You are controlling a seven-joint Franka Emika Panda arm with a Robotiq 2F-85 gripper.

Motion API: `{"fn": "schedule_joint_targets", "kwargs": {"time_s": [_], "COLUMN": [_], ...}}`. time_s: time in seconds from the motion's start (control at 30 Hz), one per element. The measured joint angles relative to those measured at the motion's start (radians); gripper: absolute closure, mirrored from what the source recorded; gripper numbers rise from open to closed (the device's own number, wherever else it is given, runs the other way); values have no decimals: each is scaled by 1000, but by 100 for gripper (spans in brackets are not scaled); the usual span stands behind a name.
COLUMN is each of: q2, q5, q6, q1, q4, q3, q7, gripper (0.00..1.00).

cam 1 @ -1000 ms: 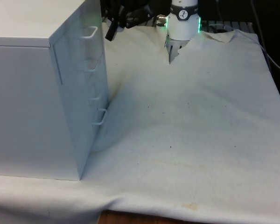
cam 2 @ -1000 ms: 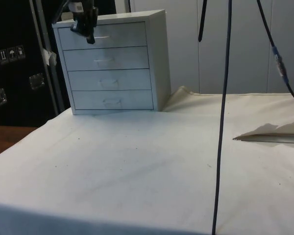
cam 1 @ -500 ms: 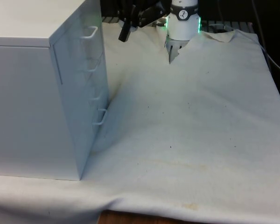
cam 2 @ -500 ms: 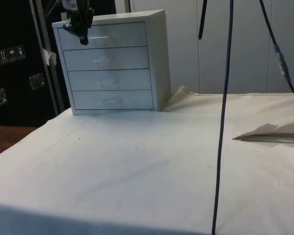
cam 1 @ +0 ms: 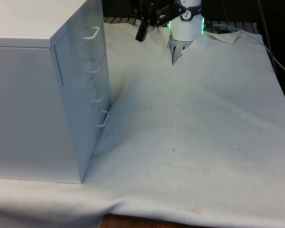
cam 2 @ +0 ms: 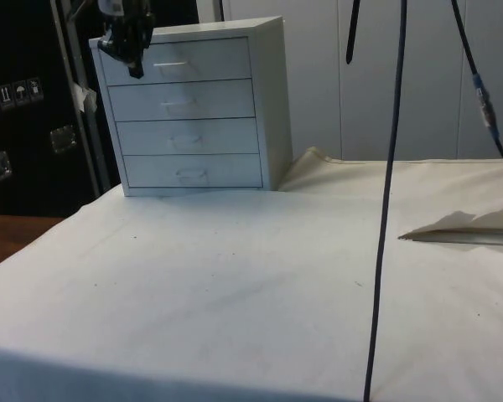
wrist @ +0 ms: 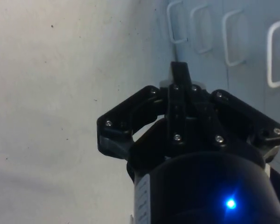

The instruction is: Open the drawer, then close it.

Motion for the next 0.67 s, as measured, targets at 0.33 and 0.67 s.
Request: {"fn": "schedule_joint_targets", "kwargs": {"time_s": [0.33,0.67], "q2": [4,5], "q5": [0,0], "q6": [0,0], "q1": [8,9], "q4": [0,1], "q3": [0,1], "q7": [23,27], "gripper": [55,3]}}
